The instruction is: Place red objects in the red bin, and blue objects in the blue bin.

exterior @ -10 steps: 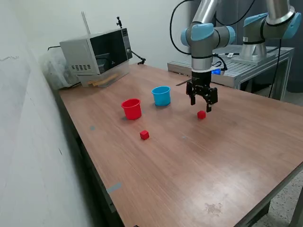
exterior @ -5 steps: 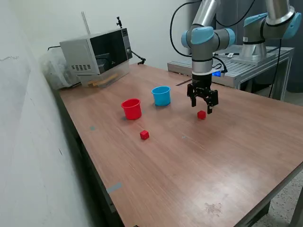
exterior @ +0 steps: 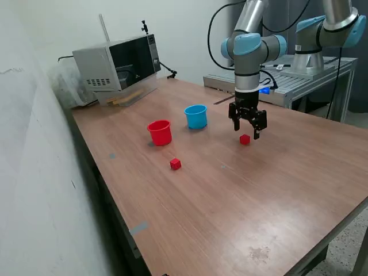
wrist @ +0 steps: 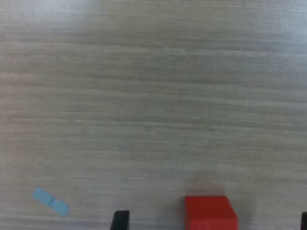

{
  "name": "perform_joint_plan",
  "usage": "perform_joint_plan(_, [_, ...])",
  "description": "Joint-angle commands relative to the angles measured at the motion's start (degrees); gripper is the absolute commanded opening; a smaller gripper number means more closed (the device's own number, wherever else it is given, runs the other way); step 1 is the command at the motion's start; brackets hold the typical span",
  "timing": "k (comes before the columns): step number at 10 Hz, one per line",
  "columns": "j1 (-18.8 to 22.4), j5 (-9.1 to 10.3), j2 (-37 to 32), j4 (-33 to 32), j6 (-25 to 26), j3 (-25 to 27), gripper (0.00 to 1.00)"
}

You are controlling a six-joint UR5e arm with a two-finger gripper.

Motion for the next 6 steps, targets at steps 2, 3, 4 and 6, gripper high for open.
perform_joint_plan(2, [0.1, 0.0, 0.8, -0.5, 0.0, -0.5, 1.0])
perform_joint_plan(3, [0.1, 0.0, 0.8, -1.3, 0.0, -0.5, 1.0])
perform_joint_plan(4, [0.1, 0.0, 1.3, -1.4, 0.0, -0.5, 1.0])
perform_joint_plan(6, [0.0, 0.0, 1.5, -1.3, 0.0, -0.5, 1.0])
